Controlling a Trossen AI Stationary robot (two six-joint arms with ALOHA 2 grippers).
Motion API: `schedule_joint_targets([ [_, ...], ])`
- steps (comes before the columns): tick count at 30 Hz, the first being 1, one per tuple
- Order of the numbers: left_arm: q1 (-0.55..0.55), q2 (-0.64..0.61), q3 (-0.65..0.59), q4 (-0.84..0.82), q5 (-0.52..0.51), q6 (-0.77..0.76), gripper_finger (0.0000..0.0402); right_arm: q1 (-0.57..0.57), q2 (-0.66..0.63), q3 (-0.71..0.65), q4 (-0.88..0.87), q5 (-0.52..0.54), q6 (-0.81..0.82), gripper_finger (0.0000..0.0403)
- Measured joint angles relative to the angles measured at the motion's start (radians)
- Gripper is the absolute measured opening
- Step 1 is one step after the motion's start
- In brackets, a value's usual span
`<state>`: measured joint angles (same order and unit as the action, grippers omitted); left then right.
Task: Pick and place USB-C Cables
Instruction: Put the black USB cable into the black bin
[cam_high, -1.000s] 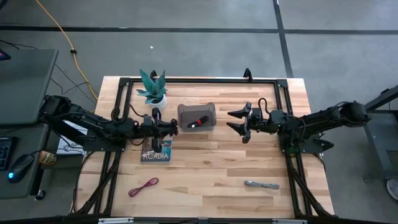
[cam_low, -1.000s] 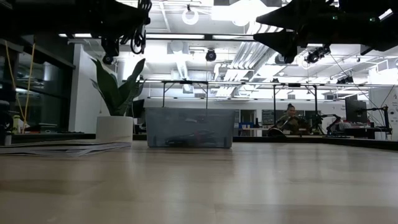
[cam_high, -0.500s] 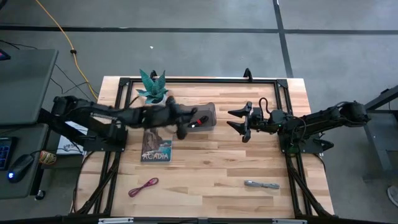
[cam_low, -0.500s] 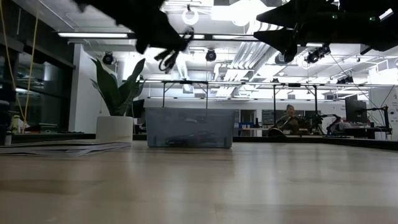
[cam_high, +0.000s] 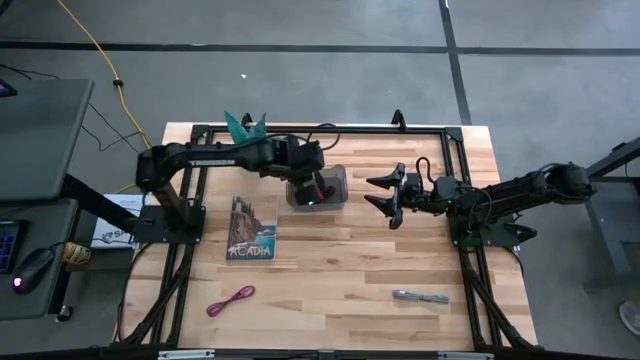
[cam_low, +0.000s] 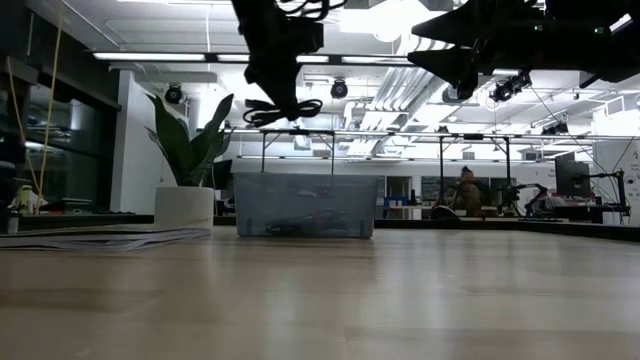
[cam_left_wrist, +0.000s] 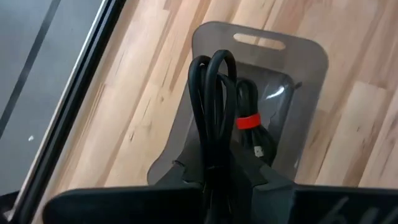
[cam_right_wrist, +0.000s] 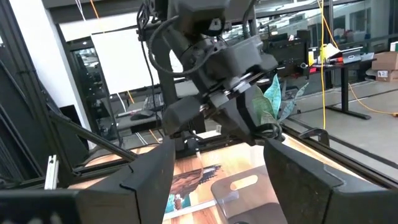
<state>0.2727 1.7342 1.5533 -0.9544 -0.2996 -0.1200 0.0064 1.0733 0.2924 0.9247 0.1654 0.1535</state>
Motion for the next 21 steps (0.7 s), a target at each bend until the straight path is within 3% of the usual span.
schedule_joint_targets([
  [5, 0.002, 0.022, 0.042, -0.024, 0.001, 0.011, 0.001, 0.0, 0.0, 0.0, -0.007, 0.0, 0.003, 0.0238],
  [12, 0.002, 0.036, 0.038, -0.021, 0.08, 0.008, 0.001, 0.0, 0.0, 0.0, -0.007, 0.0, 0.003, 0.0238],
  [21, 0.002, 0.205, 0.032, -0.018, 0.098, 0.008, 0.001, 0.0, 0.0, 0.0, -0.01, 0.0, 0.022, 0.0238],
])
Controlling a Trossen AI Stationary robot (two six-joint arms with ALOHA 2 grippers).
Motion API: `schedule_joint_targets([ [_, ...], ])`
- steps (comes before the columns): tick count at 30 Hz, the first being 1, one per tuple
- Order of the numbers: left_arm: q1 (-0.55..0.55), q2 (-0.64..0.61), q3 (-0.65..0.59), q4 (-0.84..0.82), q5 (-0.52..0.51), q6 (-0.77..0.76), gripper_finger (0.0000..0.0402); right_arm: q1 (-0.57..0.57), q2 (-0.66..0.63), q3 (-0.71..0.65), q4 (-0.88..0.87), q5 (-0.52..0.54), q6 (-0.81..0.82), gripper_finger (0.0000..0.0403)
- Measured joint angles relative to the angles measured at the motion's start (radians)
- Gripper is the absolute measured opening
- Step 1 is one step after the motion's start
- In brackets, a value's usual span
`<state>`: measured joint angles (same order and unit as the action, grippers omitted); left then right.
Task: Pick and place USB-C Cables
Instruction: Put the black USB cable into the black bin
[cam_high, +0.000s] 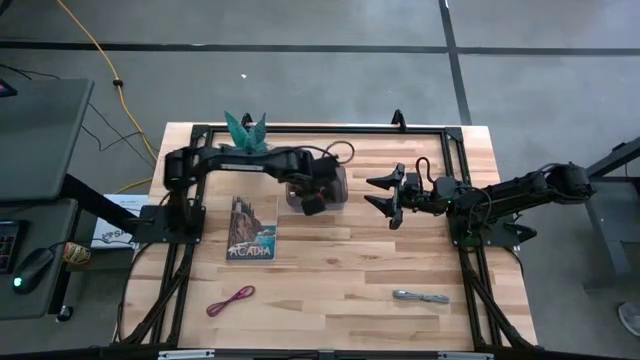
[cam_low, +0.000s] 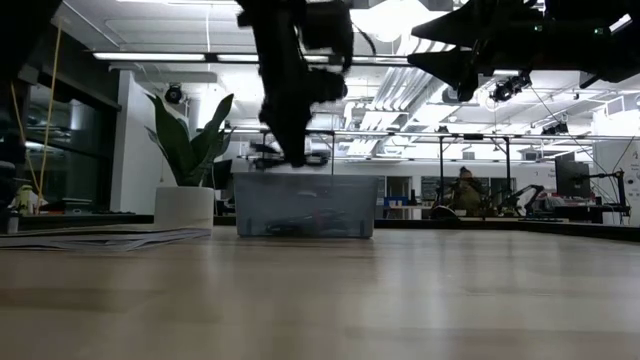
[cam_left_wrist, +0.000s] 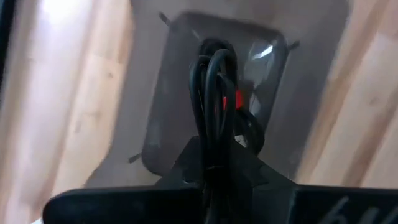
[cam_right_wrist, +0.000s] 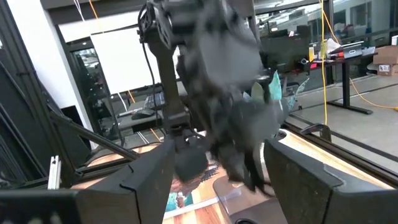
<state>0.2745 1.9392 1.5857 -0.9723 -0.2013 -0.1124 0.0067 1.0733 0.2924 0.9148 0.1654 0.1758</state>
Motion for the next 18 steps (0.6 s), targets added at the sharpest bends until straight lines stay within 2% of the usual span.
schedule_joint_targets([
  [7, 0.014, 0.101, -0.001, 0.054, 0.063, 0.012, 0.001, 0.0, 0.0, 0.0, -0.012, 0.0, -0.001, 0.0238],
  [18, 0.043, 0.152, -0.001, 0.084, 0.164, 0.012, 0.001, 0.0, 0.0, 0.0, -0.014, 0.0, 0.002, 0.0238],
])
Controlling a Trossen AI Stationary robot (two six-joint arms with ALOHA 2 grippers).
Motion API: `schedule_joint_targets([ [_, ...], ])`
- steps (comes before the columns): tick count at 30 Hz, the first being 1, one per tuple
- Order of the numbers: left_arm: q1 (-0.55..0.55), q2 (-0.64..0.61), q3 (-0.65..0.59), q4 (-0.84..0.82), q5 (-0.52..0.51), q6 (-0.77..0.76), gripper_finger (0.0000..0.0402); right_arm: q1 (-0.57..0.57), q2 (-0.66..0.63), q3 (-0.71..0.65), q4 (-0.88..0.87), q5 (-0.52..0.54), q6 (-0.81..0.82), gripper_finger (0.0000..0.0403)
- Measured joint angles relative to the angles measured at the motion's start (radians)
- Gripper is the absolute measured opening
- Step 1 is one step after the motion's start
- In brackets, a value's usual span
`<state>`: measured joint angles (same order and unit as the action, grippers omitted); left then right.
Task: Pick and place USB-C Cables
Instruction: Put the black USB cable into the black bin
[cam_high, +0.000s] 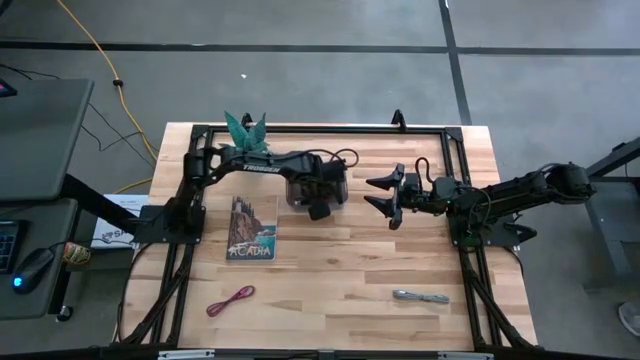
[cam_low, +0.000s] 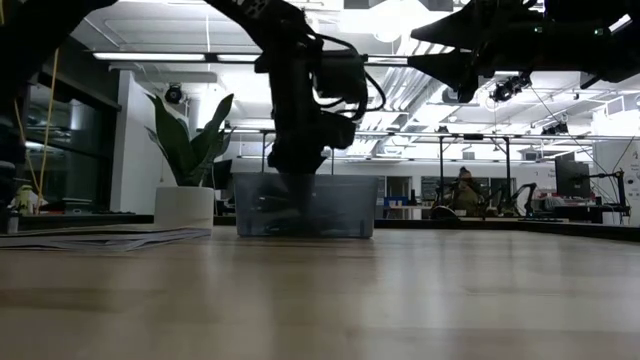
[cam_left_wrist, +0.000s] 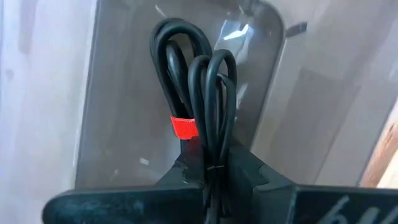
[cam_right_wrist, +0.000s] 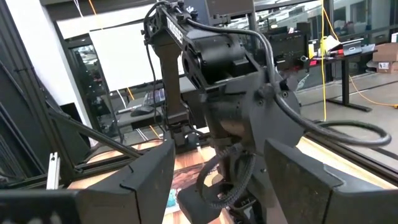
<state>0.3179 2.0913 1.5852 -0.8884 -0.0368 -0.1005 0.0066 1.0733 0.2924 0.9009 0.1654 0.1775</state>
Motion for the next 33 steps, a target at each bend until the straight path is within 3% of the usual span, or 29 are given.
schedule_joint_targets([
  [14, 0.001, 0.031, 0.002, 0.028, 0.0, 0.0, 0.0017, 0.0, 0.0, 0.0, -0.005, 0.0, -0.002, 0.0238],
  [27, 0.001, 0.032, 0.001, 0.028, 0.0, -0.032, 0.0067, 0.0, 0.0, 0.0, -0.006, 0.0, -0.002, 0.0238],
  [33, 0.001, 0.033, 0.001, 0.023, 0.0, -0.064, 0.011, 0.0, 0.0, 0.0, -0.006, 0.0, -0.002, 0.0238],
])
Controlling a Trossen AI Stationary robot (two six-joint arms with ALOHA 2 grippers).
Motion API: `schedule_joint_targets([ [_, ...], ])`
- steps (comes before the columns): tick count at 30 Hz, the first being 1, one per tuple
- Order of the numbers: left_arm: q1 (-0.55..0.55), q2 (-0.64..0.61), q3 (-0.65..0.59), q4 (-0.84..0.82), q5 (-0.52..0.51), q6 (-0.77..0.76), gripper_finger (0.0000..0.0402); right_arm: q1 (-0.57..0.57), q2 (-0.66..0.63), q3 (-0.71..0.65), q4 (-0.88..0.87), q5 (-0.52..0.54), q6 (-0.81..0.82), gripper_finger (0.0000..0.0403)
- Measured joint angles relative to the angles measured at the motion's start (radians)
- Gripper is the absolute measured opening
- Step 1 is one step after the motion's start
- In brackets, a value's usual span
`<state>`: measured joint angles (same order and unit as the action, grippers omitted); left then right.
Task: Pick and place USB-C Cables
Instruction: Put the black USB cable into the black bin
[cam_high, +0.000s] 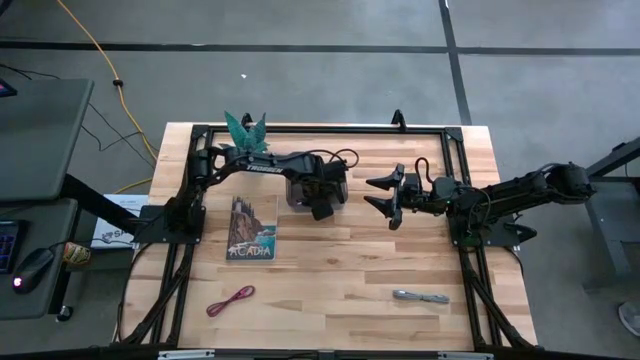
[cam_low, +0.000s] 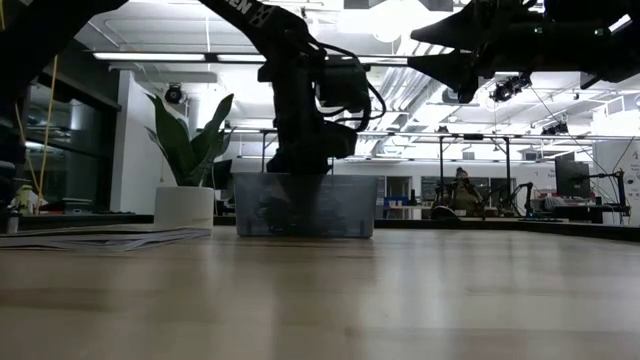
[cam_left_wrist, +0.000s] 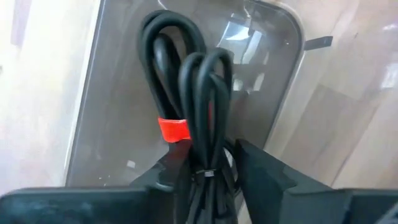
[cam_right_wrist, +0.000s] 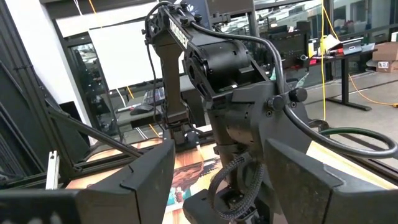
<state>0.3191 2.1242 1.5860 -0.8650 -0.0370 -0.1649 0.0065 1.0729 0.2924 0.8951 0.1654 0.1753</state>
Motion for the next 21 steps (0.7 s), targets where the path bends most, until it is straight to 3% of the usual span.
schedule_joint_targets([
  [11, 0.001, 0.001, 0.0, -0.003, 0.015, 0.0, 0.0206, 0.0, 0.0, 0.0, 0.0, 0.0, 0.0, 0.0238],
  [21, 0.001, 0.001, 0.0, -0.003, 0.014, 0.003, 0.023, 0.0, 0.0, 0.0, 0.0, 0.0, 0.0, 0.0238],
])
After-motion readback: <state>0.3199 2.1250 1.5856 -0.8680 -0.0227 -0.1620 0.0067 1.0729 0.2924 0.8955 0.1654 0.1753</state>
